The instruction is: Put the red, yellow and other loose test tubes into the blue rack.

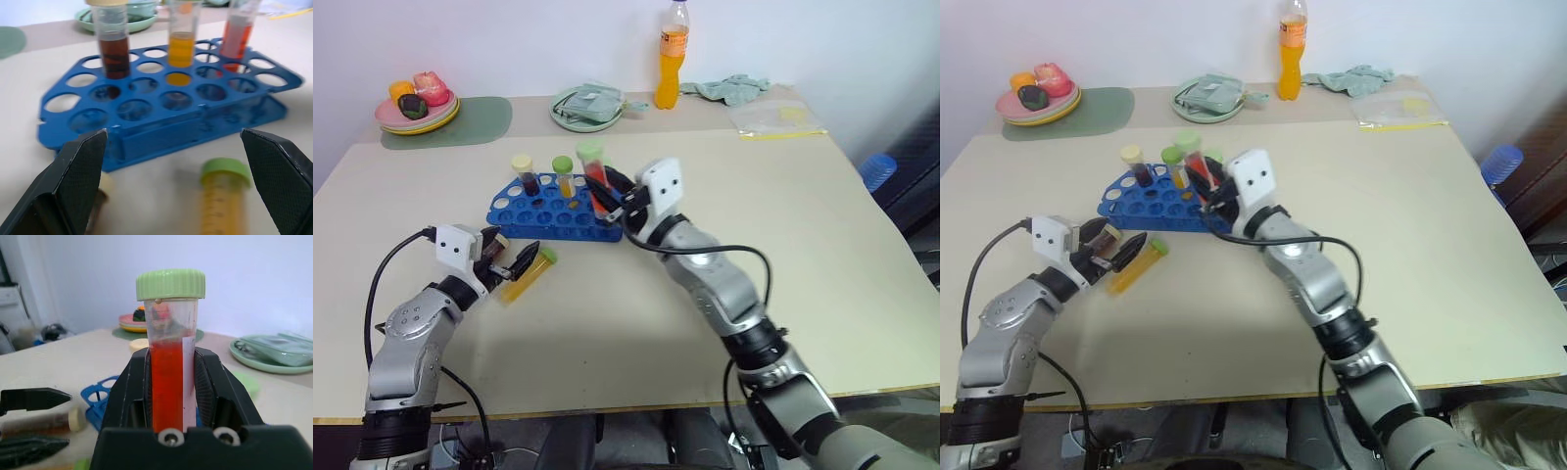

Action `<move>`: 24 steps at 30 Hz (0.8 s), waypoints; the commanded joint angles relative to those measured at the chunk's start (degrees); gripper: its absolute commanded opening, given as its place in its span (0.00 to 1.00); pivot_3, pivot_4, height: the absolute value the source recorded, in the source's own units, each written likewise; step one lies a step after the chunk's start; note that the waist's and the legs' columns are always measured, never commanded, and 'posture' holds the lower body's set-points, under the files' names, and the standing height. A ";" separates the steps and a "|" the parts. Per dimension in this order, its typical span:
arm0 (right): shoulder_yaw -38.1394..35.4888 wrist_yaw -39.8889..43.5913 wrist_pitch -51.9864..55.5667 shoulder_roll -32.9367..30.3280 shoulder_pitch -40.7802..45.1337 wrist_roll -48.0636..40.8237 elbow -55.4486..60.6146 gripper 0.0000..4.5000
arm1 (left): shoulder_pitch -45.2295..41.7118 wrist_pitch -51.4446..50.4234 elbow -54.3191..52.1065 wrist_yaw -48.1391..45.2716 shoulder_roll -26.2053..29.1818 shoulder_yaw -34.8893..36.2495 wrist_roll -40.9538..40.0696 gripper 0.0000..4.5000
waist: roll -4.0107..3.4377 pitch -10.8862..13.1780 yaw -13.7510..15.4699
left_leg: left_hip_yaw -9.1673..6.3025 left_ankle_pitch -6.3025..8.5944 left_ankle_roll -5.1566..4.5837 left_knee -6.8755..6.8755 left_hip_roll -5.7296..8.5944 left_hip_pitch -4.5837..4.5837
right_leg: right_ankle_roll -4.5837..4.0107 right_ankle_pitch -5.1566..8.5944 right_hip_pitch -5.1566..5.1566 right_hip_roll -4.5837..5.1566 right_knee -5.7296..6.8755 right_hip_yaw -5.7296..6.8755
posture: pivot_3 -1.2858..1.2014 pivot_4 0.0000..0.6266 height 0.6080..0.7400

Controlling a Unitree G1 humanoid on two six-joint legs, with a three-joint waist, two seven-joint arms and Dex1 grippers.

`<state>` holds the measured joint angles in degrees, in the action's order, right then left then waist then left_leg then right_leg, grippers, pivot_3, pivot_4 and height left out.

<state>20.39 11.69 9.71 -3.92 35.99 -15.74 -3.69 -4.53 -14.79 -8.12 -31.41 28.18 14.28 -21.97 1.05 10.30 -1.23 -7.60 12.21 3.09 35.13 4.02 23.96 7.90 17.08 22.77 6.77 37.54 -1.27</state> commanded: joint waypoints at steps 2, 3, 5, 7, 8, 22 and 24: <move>-1.29 1.78 -7.45 3.67 1.08 4.15 -6.72 0.16 | -0.27 1.18 -0.81 0.40 0.48 0.89 0.59 1.00 | 0.00 0.00 0.08 | -0.03 0.00 0.01 0.00 0.00 0.00 | 0.00 0.00 0.00 0.00 0.00 0.01 | 0.52 0.24 1.00; -1.45 2.12 -8.29 4.36 1.15 4.70 -8.06 0.16 | -0.25 0.99 -1.01 0.18 0.61 0.66 0.58 1.00 | 0.00 0.00 0.01 | -0.04 0.00 0.00 0.00 0.00 0.00 | 0.00 0.00 0.00 0.00 0.01 0.01 | 0.52 0.24 1.00; -1.86 2.54 -9.40 5.45 1.37 5.80 -10.23 0.16 | -0.11 0.88 -1.12 -0.25 0.84 0.33 0.57 1.00 | -0.01 0.00 -0.10 | -0.04 0.00 0.00 -0.01 0.00 0.00 | -0.01 0.00 0.03 0.00 0.03 0.00 | 0.52 0.24 1.00; -2.43 2.27 -10.45 6.42 1.96 7.25 -12.94 0.16 | 0.03 0.95 -0.93 -0.55 0.83 0.34 0.49 1.00 | -0.01 0.00 -0.36 | -0.04 0.00 0.00 -0.04 0.00 0.00 | -0.01 0.00 0.06 -0.01 0.06 0.00 | 0.52 0.24 1.00; -2.77 2.23 -10.91 6.84 2.20 7.79 -14.02 0.16 | 0.08 1.02 -0.85 -0.64 0.78 0.37 0.48 1.00 | -0.01 0.00 -0.59 | -0.05 0.00 0.00 -0.04 0.00 0.00 | -0.01 0.00 0.07 -0.01 0.09 0.00 | 0.52 0.24 1.00; -6.74 2.73 -15.81 9.64 3.53 11.59 -22.31 0.16 | 2.75 -1.03 -5.82 -0.42 -1.12 -1.44 -0.58 1.00 | -0.02 0.00 -1.31 | -0.05 0.03 -0.06 -0.04 0.00 -0.02 | -0.03 0.01 0.22 -0.01 0.39 -0.07 | 0.52 0.24 1.00; -6.91 3.03 -16.29 10.03 3.99 11.87 -23.25 0.16 | 2.88 -1.87 -6.60 -0.48 -1.09 -1.65 -0.88 1.00 | -0.03 -0.01 -1.34 | -0.05 0.03 -0.06 -0.05 0.00 -0.03 | -0.04 0.02 0.23 -0.01 0.43 -0.07 | 0.52 0.24 1.00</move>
<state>13.97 14.41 -5.73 5.33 38.88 -4.50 -26.43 -1.93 -16.28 -12.48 -32.06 26.88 12.40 -21.99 1.02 10.29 -2.57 -7.64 12.24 3.04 35.08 4.02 23.92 7.86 17.10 23.01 6.76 37.97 -1.35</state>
